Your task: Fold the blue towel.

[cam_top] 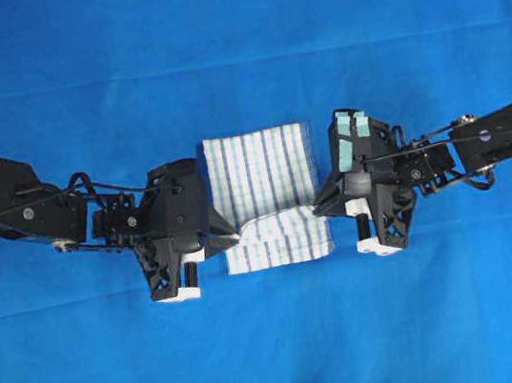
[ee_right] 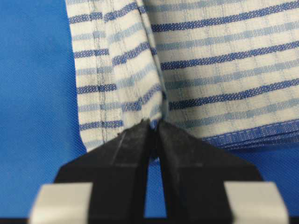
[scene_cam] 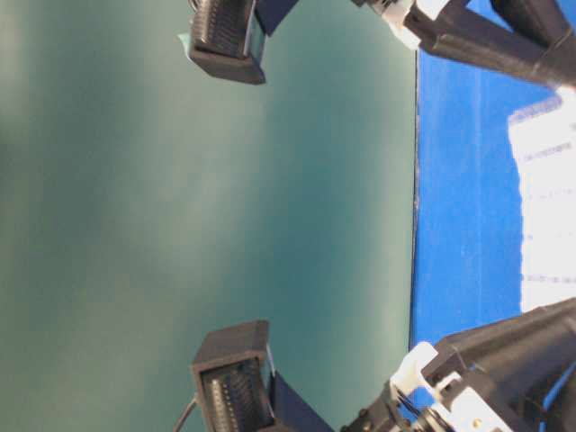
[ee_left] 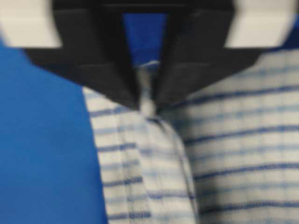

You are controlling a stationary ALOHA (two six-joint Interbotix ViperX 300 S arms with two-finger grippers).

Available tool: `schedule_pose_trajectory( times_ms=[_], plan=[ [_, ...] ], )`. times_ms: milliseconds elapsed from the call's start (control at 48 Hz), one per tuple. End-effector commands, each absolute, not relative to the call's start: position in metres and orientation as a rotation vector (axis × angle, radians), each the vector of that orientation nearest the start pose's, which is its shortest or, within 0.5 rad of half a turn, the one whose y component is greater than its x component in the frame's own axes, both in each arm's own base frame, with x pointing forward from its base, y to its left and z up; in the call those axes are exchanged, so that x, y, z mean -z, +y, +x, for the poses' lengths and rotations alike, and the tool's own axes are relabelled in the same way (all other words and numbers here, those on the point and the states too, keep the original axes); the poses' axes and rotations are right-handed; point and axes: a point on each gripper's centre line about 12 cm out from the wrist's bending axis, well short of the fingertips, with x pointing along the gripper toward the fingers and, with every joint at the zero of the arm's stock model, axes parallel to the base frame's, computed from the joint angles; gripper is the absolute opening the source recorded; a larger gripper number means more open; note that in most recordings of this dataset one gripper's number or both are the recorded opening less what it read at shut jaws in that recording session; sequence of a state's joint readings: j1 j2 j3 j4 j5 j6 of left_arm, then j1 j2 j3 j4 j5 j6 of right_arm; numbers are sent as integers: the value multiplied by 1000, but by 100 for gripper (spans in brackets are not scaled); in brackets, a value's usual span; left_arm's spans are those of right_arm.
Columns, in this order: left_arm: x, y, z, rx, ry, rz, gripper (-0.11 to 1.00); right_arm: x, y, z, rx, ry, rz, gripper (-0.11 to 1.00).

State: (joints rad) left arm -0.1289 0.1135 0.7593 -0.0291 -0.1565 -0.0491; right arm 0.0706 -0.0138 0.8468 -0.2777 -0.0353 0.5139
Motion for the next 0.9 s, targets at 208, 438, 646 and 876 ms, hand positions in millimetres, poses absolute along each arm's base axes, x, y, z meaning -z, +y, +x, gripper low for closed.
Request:
schedule_pose_trajectory(
  times_ms=[208, 438, 646, 876],
  plan=[
    [-133, -48, 373, 102, 682, -12, 81, -151, 34, 352, -1, 741, 200, 61],
    [-186, -42, 357, 97, 628, -15, 77, -203, 28, 341, 26, 700, 151, 57],
    [-228, -35, 328, 92, 517, -22, 77, -250, 19, 313, 48, 621, 110, 57],
    [-265, -27, 280, 85, 370, -34, 77, -284, 10, 267, 58, 500, 81, 57]
  ],
)
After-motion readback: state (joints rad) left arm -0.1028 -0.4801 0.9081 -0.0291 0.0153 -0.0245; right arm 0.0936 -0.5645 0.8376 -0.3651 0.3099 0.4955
